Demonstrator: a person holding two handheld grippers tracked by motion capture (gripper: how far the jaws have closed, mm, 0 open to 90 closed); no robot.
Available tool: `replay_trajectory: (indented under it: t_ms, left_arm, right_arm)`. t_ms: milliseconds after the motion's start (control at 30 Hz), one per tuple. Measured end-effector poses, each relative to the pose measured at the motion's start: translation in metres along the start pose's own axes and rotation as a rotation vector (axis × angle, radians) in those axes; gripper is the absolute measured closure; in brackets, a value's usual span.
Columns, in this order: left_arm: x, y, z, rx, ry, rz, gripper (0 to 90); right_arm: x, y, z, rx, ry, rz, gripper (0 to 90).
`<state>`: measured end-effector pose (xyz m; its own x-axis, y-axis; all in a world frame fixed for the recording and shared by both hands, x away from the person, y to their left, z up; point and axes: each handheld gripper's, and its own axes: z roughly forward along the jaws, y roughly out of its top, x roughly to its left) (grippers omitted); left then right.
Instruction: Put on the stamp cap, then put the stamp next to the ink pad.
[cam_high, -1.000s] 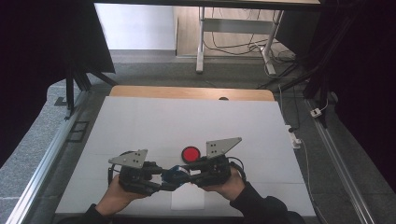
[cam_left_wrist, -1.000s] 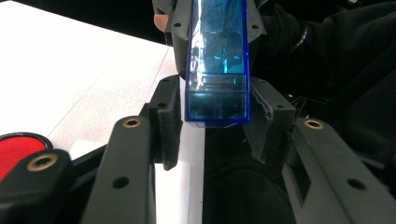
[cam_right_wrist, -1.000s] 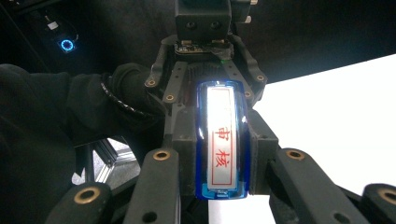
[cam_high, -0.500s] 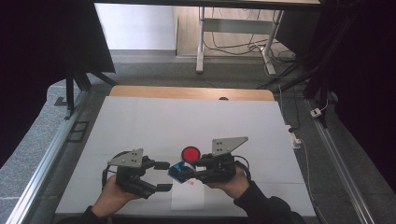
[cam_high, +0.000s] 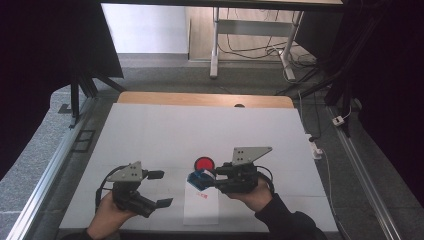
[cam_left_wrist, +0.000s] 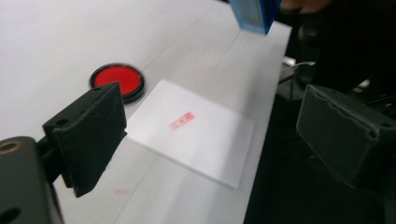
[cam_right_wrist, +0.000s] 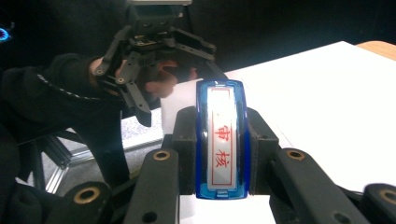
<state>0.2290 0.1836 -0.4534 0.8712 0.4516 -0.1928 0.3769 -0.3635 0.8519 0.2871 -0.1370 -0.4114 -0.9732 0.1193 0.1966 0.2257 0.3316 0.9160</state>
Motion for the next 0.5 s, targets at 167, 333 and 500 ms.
replay_trajectory:
  t_ms: [167,333,500]
  left_arm:
    - [-0.001,-0.004,-0.006,0.004,0.014,-0.031,4.8]
    - [0.000,-0.011,-0.013,0.004,0.045,-0.051,1.6]
    - [0.002,-0.019,-0.022,0.002,0.079,-0.078,0.0]
  right_arm:
    - [-0.001,-0.001,-0.002,0.011,-0.040,0.007,70.3]
    - [-0.004,-0.002,-0.006,0.021,-0.074,0.013,70.3]
    - [-0.006,-0.003,-0.010,0.028,-0.116,0.030,70.3]
